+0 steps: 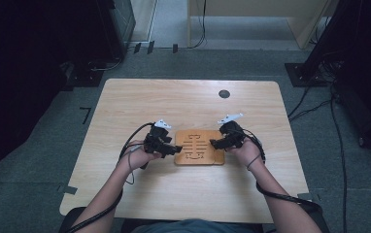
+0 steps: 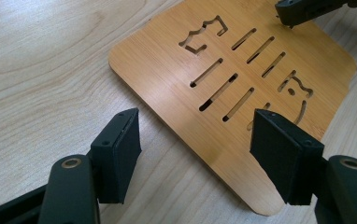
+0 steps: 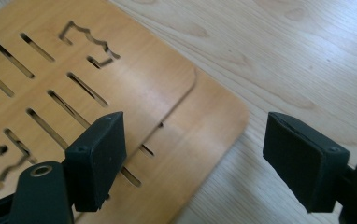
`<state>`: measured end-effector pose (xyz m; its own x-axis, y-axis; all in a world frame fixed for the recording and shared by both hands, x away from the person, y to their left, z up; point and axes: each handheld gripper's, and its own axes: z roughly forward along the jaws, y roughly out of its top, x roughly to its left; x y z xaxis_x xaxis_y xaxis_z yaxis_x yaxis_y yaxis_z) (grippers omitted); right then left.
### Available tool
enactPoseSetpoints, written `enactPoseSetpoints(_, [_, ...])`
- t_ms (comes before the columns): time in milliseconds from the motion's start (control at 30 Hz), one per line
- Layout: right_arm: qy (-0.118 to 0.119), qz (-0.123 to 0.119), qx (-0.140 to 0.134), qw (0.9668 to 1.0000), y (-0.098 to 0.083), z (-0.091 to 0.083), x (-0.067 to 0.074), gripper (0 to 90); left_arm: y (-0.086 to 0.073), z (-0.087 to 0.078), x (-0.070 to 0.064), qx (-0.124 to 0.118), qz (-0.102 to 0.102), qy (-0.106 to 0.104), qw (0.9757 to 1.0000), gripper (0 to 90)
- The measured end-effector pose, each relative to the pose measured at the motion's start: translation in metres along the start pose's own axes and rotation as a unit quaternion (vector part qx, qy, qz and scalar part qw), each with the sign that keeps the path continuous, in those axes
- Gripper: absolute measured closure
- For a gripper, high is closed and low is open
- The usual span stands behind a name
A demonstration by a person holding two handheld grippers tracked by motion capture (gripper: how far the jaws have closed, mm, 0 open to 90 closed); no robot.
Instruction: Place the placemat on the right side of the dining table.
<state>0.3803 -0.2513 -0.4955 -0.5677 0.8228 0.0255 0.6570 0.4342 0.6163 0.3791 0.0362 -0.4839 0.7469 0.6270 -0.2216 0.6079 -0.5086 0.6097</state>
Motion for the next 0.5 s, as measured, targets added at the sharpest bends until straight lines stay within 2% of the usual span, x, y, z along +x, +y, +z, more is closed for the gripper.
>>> enactPoseSetpoints(133, [-0.004, 0.003, 0.002, 1.0, -0.0019, -0.0002, -0.0028, 21.9, 0.0005, 0.0, -0.0011, -0.003, 0.002, -0.001, 1.0, 32.4])
enactPoseSetpoints(500, [0.004, -0.002, -0.004, 1.0, 0.0056, 0.009, 0.0069, 21.6, 0.0, 0.001, -0.0032, 0.0, 0.002, -0.006, 1.0, 32.5])
